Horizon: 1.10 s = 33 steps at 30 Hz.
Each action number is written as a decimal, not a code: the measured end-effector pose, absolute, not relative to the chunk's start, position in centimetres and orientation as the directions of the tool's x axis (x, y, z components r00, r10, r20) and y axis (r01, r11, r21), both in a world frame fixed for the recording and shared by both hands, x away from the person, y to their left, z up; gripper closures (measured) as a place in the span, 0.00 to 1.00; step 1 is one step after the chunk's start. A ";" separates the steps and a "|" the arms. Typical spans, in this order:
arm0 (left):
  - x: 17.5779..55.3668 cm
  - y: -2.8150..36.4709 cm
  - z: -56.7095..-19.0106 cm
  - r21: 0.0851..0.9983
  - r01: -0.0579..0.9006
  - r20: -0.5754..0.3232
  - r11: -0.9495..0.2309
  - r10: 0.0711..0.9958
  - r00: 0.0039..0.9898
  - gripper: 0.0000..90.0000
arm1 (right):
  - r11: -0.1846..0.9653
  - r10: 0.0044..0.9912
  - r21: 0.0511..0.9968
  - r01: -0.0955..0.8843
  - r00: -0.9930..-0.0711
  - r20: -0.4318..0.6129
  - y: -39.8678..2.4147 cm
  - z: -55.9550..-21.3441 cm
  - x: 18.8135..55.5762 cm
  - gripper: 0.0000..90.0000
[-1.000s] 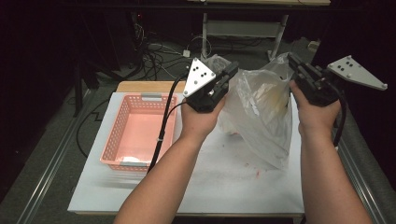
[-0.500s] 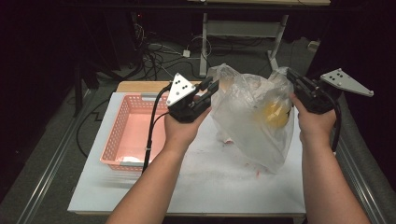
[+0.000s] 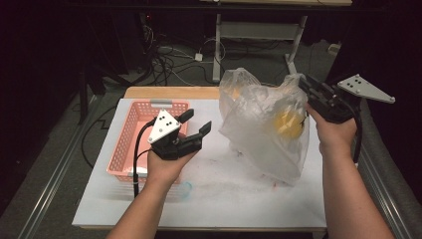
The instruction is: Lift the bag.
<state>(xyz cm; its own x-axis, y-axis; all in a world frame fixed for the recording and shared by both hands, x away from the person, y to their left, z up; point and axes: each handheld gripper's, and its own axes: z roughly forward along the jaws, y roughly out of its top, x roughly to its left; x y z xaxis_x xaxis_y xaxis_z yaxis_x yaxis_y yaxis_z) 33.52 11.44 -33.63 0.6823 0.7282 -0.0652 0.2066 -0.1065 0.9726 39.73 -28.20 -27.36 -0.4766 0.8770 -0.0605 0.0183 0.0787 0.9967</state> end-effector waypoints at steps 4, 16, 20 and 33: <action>33.5 10.9 -34.8 0.960 0.246 -0.082 -0.132 0.709 0.701 0.26 | 0.055 0.854 0.998 0.006 -0.518 -0.043 -28.5 -26.8 38.4 0.58; 32.7 10.8 -36.3 0.938 0.292 -0.079 -0.187 0.705 0.705 0.04 | 0.049 0.841 0.997 -0.063 -0.536 -0.075 -29.9 -25.8 33.4 0.32; 32.1 11.4 -36.7 0.930 0.297 -0.062 -0.216 0.704 0.708 0.00 | 0.069 0.843 0.997 -0.028 -0.533 -0.073 -30.2 -26.9 33.1 0.21; 30.4 14.1 -38.2 0.926 0.315 -0.068 -0.209 0.728 0.682 0.00 | 0.105 0.853 0.988 0.110 -0.521 -0.033 -29.8 -33.5 32.8 0.00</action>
<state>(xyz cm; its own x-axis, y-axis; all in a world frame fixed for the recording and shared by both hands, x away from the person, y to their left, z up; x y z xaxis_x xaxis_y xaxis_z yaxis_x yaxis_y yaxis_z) 30.37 14.11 -38.19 0.6822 0.7281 -0.0677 0.3146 -0.2086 0.9260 32.76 -29.85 -33.49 -0.5213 0.8527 -0.0330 0.1099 0.1055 0.9883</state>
